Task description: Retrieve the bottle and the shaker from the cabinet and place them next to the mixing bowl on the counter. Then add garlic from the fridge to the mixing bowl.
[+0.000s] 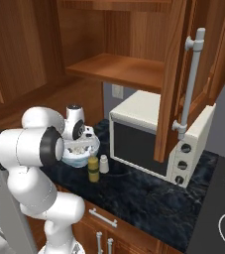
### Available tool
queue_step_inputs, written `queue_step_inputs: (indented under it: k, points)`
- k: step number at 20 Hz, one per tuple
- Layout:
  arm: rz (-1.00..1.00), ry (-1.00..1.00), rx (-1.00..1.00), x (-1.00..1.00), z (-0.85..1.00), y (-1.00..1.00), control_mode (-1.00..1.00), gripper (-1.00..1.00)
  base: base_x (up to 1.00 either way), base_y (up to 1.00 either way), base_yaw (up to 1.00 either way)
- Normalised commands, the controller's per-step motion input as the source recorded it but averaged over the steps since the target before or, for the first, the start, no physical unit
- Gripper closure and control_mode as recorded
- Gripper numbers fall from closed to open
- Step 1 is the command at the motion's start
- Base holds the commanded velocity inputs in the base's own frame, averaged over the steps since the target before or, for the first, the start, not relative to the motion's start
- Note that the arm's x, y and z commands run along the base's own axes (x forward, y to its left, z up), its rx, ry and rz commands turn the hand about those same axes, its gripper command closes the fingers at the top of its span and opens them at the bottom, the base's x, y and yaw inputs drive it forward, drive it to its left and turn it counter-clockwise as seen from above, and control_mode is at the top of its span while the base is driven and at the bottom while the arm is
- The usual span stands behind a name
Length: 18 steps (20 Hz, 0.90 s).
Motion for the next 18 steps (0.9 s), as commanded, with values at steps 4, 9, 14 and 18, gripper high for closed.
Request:
queue_step_inputs:
  k: [4,9,14,18]
  points:
    - [0.0,0.0,0.0,-0.05,0.52,0.0,-1.0,-1.0,0.0,0.0,0.0]
    - [0.0,0.0,0.0,-0.1,0.64,0.0,-1.0,-1.0,0.0,0.0,0.0]
    - [0.0,0.0,0.0,-0.11,0.91,-0.07,-1.0,-1.0,0.0,0.0,0.0]
    - [-0.02,0.0,0.0,-0.28,0.91,-0.13,-1.0,-1.0,0.0,0.0,0.0]
